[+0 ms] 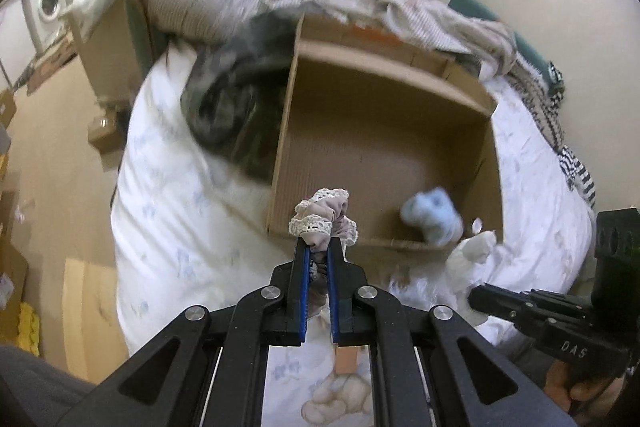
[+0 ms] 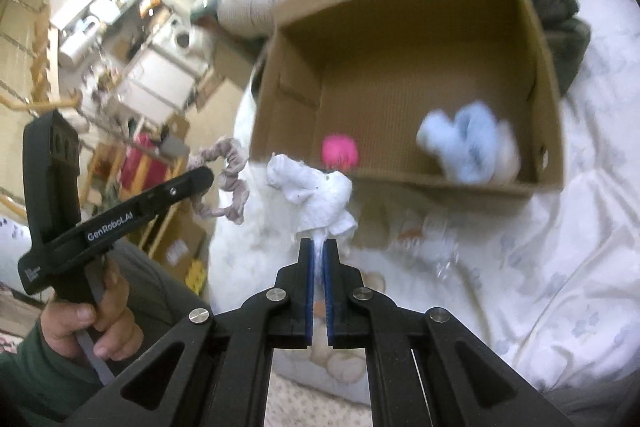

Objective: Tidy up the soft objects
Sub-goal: 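Lower the scrunchie and white sock into the box and open both tools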

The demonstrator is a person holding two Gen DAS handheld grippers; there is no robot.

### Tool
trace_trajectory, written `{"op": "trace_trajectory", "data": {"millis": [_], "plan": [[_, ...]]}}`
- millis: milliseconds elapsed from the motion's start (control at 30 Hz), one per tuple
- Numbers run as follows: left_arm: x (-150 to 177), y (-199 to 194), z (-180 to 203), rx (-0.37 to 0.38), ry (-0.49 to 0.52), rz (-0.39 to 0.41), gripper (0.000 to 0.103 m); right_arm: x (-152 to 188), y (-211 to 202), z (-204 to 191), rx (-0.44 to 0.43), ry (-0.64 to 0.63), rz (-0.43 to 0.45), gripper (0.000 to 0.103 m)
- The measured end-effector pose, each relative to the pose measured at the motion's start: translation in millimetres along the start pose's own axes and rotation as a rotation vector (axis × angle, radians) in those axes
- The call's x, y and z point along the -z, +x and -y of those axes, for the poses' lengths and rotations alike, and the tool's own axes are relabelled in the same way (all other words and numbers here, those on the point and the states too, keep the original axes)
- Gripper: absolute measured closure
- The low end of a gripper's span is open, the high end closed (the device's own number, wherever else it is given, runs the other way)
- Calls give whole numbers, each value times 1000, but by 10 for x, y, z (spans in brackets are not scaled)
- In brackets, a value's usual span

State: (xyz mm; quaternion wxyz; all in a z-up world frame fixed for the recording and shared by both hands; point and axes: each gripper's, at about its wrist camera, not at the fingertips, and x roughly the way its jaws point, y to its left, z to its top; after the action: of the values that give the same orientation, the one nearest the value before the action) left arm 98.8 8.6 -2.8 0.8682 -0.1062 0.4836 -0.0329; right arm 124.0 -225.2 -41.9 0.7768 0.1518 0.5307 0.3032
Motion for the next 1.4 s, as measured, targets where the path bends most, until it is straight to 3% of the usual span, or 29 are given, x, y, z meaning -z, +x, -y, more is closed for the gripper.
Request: {"op": "trace_trajectory", "data": {"millis": [333,433,500,567,900,1400], "plan": [[-463,78,184,-48,120,93,95,-360,-134,101,36,25,116,97],[-453,259,211,-7,152,110,95,-372,-33,164,21,34,147,97],[-392,399,180,16,160,119,95,-376,110,221,69,50,121,97],[-336,521,170,-19,162,107,95,-358,193,262,96,66,109,97],[-309,672,180,-46,141,89,95,-363,288,360,179,68,75,97],[-287,704,189,-27,140,72,95,-363,402,416,211,93,26,97]]}}
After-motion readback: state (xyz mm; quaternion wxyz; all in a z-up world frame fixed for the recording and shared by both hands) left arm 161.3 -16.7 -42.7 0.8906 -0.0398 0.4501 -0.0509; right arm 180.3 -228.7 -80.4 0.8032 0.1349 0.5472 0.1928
